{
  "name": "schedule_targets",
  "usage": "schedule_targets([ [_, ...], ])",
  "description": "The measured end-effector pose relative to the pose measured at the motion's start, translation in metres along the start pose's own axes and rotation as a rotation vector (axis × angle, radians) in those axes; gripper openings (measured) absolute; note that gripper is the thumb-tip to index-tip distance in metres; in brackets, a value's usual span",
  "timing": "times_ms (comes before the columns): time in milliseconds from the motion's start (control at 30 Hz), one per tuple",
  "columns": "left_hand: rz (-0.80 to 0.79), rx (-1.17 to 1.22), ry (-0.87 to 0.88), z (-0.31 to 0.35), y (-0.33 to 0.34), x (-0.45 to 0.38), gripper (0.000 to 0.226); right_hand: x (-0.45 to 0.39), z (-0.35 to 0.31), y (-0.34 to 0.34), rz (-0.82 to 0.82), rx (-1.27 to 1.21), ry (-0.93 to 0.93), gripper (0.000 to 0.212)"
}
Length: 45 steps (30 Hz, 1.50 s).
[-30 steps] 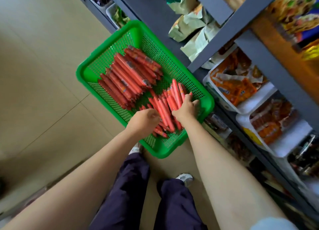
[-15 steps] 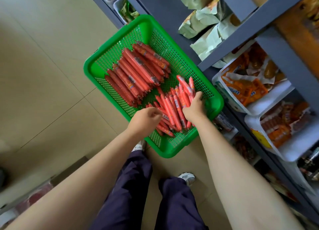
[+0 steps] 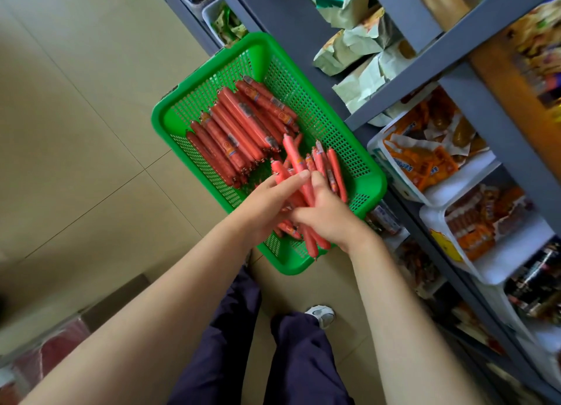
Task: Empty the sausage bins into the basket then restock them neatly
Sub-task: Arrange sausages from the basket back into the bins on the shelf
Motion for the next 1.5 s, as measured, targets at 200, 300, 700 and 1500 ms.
schedule_targets([
  [200,0.155,0.203,0.003,0.024,0.028,0.012,0.015,0.049,-0.028,-0.014,0.066,-0.133,-0.058,0.064],
  [300,0.156,0.363,0.076,0.06,0.062,0.029,0.015,0.086,-0.056,-0.037,0.126,-0.269,-0.107,0.052],
  [700,-0.173,0.33,0.375,0.21,0.289,0.174,0.008,0.292,-0.162,-0.155,0.604,-1.231,-0.322,0.036],
  [1500,-0.491,-0.586,1.175,0.102,0.645,0.357,0.026,0.673,-0.008,-0.381,0.884,-0.127,-0.447,0.015],
])
Point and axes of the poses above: each hand's wrist, its own x-axis away from the middle knuckle, its own y-axis out of the palm, z = x × y, the point moved 8 cm from there along -x, towards the middle knuckle, and after that the axes turned 5 degrees about y, right-handed, at the moved point
